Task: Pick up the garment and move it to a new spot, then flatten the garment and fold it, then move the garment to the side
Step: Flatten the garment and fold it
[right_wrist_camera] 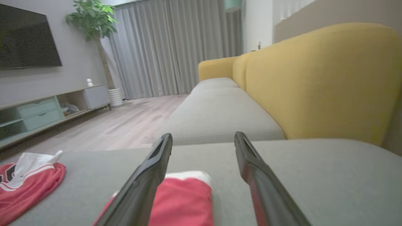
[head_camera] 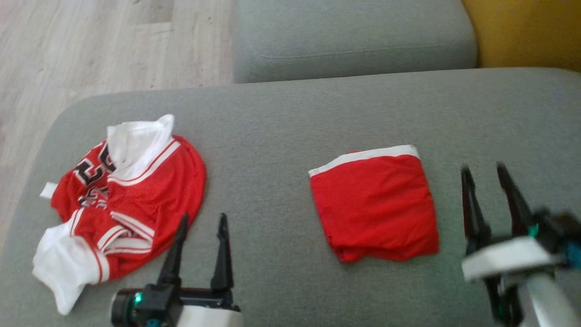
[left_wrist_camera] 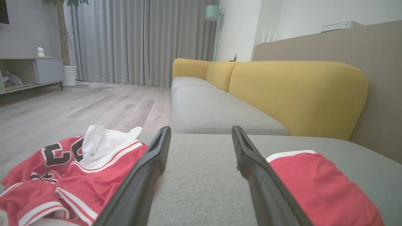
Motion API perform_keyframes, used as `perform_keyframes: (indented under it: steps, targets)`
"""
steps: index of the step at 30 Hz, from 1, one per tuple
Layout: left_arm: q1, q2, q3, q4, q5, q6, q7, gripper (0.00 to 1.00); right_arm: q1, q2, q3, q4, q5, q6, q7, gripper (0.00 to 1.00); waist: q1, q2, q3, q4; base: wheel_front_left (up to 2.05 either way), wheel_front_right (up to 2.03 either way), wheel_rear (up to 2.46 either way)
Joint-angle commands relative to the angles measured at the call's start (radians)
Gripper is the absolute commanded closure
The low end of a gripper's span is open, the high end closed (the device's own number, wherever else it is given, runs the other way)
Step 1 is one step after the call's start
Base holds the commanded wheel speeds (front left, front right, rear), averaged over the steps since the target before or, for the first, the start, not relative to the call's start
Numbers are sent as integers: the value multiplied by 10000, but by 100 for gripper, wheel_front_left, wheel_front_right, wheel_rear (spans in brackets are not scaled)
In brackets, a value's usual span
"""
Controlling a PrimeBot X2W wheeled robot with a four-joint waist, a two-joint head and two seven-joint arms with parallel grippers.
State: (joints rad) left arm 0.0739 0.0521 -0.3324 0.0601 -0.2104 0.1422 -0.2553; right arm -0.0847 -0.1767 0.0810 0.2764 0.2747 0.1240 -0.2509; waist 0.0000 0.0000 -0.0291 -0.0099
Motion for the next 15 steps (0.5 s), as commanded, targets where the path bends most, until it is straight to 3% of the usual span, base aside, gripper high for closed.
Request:
perform_keyframes:
  steps: [1, 7, 15]
  targets:
    - [-143, -18, 470, -356, 72, 79, -64, 0, 68, 123, 144, -454, -97, 67, -106, 0, 0, 0, -92, -152, 0, 0, 0]
    - [289, -18, 960, -167, 146, 100, -65, 0, 1138, 5, 474, -757, -205, 67, -107, 0, 0, 0, -300, -448, 0, 0, 0]
    - [468, -18, 1126, 54, 196, 27, -65, 0, 1269, -112, 785, -798, -182, 67, -108, 0, 0, 0, -366, -507, 0, 0, 0]
